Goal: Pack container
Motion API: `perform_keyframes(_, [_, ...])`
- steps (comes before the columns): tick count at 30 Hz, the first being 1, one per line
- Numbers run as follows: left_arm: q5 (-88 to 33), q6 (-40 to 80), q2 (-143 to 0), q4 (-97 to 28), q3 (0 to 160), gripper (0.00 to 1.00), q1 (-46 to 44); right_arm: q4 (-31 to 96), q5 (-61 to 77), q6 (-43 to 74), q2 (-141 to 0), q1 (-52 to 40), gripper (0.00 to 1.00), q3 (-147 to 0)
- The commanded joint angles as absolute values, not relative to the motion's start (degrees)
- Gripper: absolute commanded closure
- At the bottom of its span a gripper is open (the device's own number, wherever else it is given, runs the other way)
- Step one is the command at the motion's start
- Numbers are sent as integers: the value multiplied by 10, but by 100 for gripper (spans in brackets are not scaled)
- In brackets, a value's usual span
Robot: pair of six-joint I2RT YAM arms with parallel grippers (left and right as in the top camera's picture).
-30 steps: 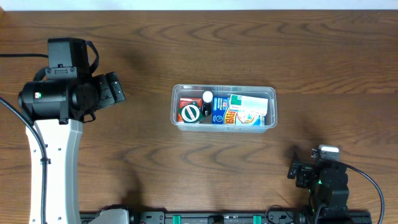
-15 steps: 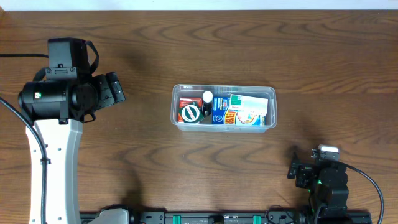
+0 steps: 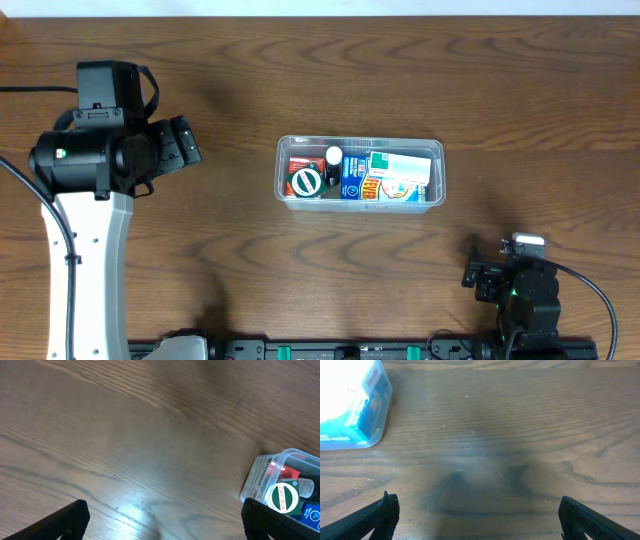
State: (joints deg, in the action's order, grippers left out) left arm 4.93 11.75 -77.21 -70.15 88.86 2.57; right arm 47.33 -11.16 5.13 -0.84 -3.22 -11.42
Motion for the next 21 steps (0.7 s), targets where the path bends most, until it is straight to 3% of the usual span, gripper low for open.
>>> perform_keyframes(1, [57,109,-740,-703,894,2,16,474,-111,42,-3,-28,1,-107])
perform_keyframes(7, [84,100,-667,-631,839,2,-11,474,-111,42,-3,-28,1,-107])
perform_keyframes(13, [80,101,-540,-403,629,2,-11,474,-111,42,-3,-28,1,-107])
perform_keyframes(21, [80,123,-347,-272,356,2,-11,474,-111,42,-3,-28,1,-107])
